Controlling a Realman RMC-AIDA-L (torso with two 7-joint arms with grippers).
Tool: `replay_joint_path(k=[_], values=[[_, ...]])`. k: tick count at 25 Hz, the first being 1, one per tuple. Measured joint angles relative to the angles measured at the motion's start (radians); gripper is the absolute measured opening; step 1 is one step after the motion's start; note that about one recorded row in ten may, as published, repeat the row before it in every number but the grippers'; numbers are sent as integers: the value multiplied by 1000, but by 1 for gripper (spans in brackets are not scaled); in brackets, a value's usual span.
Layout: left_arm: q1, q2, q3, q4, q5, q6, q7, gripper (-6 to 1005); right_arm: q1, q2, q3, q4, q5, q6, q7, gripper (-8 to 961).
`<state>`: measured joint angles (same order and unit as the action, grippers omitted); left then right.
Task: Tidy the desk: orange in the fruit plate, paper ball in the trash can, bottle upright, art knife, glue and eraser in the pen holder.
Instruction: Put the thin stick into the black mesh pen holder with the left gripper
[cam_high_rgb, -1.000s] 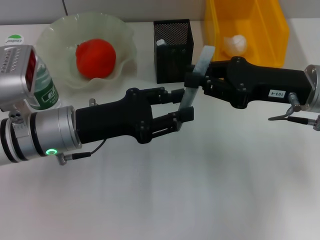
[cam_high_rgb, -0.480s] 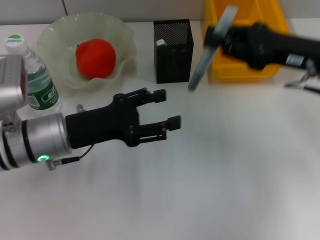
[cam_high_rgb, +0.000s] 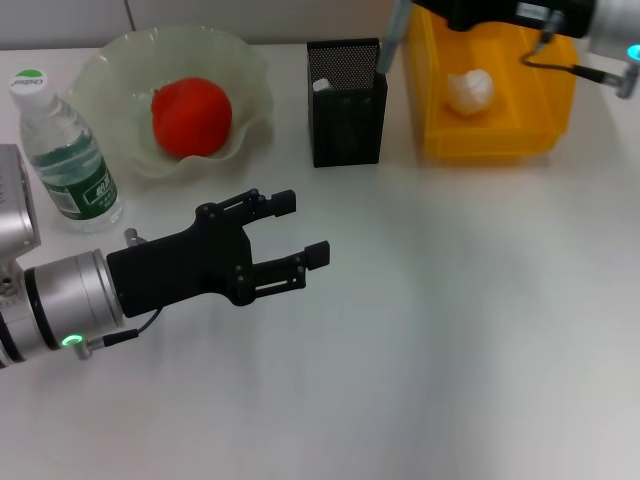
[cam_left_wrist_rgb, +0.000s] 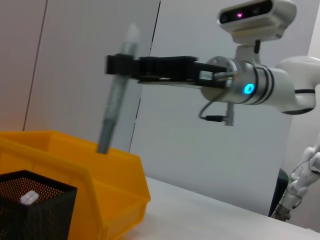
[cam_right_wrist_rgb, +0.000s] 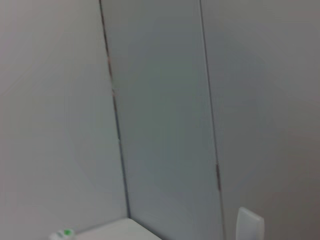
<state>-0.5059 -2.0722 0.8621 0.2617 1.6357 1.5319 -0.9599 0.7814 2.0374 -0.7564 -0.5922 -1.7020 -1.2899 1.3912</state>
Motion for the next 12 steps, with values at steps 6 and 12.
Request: replay_joint_path(k=[6, 12], values=[[8, 0, 0, -2, -1, -3, 0, 804, 37, 27, -101, 0, -2, 193, -25, 142], [10, -1, 1, -2, -1, -11, -1, 803, 90, 42, -130, 65, 5, 317, -88, 142]])
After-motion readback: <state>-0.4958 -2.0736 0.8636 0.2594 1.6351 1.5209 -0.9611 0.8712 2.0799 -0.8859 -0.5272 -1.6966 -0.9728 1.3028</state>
